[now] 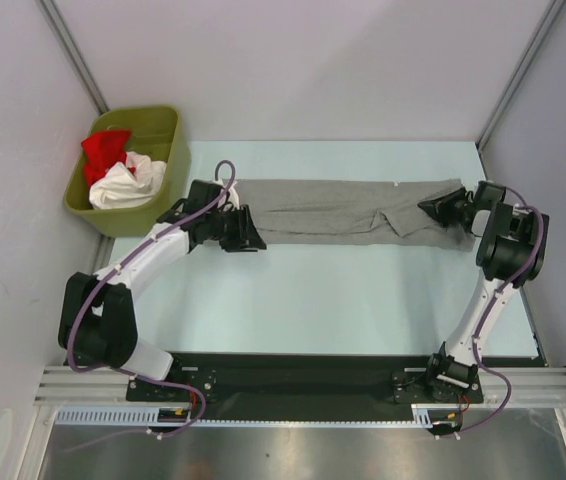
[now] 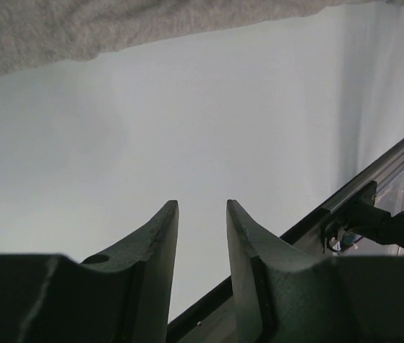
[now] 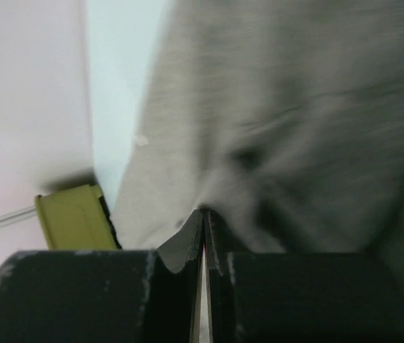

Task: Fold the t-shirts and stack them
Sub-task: Fold the tshirt

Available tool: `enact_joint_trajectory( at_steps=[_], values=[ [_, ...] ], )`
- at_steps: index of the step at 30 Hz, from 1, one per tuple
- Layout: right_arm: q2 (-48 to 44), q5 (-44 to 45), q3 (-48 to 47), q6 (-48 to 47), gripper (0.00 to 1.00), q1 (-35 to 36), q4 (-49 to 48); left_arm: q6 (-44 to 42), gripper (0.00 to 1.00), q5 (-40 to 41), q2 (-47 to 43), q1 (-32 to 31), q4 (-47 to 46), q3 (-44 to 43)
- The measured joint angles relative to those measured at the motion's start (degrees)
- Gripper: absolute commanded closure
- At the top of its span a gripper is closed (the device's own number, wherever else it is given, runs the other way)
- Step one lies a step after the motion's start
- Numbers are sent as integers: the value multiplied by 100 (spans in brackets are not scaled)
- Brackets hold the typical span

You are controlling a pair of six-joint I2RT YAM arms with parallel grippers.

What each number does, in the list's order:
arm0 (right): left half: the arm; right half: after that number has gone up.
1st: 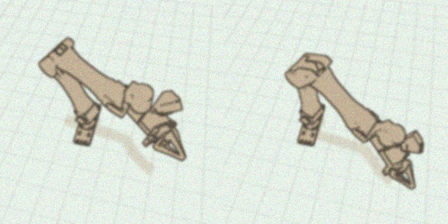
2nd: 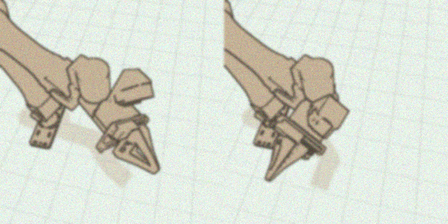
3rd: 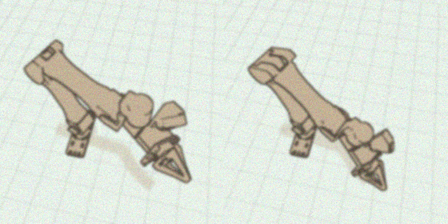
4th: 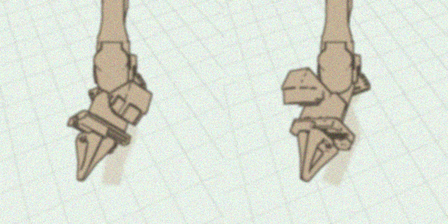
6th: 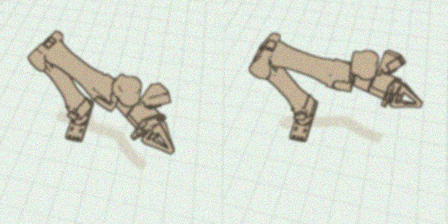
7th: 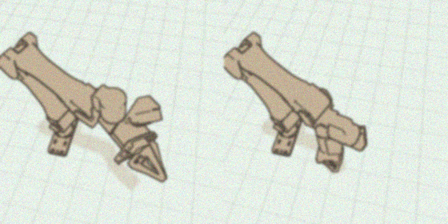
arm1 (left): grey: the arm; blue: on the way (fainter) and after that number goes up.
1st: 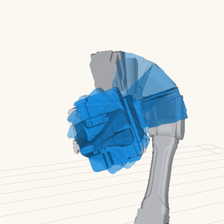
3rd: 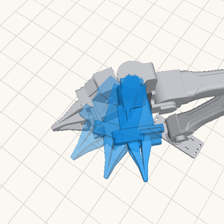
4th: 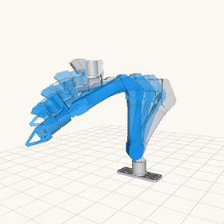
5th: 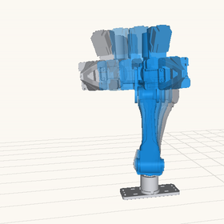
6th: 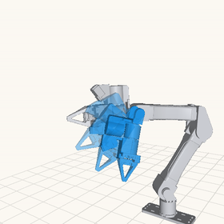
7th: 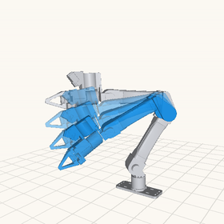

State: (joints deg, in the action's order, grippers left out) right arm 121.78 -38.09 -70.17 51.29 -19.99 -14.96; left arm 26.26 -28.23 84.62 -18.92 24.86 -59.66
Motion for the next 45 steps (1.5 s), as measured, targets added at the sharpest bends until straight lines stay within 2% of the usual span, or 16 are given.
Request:
enact_joint_trajectory(
  at_steps=[5, 8, 9, 11, 12, 14, 15, 16, 17, 18, 24, 30, 32, 33, 37, 45],
  values=[
    [542, -192, -341, -111, 90, -107, 160, -140, 53, 466, -55, 87, 385, 48],
    [538, -59, -688, -382, 71, -140, 682, -138, 49, 850, -101, 238, 586, 50],
    [520, -7, -817, -496, 61, -144, 874, -131, 49, 951, -109, 328, 619, 61],
    [428, 138, -1080, -743, 51, -146, 1438, -114, 49, 1185, -103, 516, 658, 87],
    [343, 238, -1213, -874, 40, -142, 1744, -85, 48, 1311, -90, 608, 695, 90],
    [57, 520, -1419, -1095, 33, -140, 2361, -46, 45, 1569, -15, 754, 706, 90],
    [-120, 660, -1462, -1174, 24, -140, 2605, 2, 45, 1674, 55, 822, 695, 92],
    [-352, 802, -1473, -1224, 19, -140, 2846, 70, 45, 1775, 162, 879, 682, 90],
    [-616, 953, -1451, -1241, 3, -142, 3038, 120, 43, 1862, 297, 929, 658, 90],
    [-848, 1054, -1377, -1213, 0, -146, 3110, 208, 41, 1941, 452, 968, 619, 90],
    [-2476, 1519, 127, -796, 0, -164, 2896, 949, 38, 2212, 1274, 1060, 315, 90],
    [-2643, 1784, 1735, -197, 0, -164, 2417, 1567, 36, 2509, 1373, 1062, 35, 48],
    [-2750, 1784, 2186, -20, 0, -168, 2304, 1740, 29, 2570, 1364, 1064, -68, 35],
    [-2863, 1827, 2286, -9, 0, -184, 2247, 1836, 25, 2608, 1362, 1064, -96, 35],
    [-3128, 1982, 2555, 13, 2, -271, 1891, 2177, 25, 2656, 1349, 1093, -199, 76],
    [-3084, 2205, 2813, 177, 16, -326, 1300, 2586, 25, 2677, 1388, 1226, -299, 107]
  ],
)
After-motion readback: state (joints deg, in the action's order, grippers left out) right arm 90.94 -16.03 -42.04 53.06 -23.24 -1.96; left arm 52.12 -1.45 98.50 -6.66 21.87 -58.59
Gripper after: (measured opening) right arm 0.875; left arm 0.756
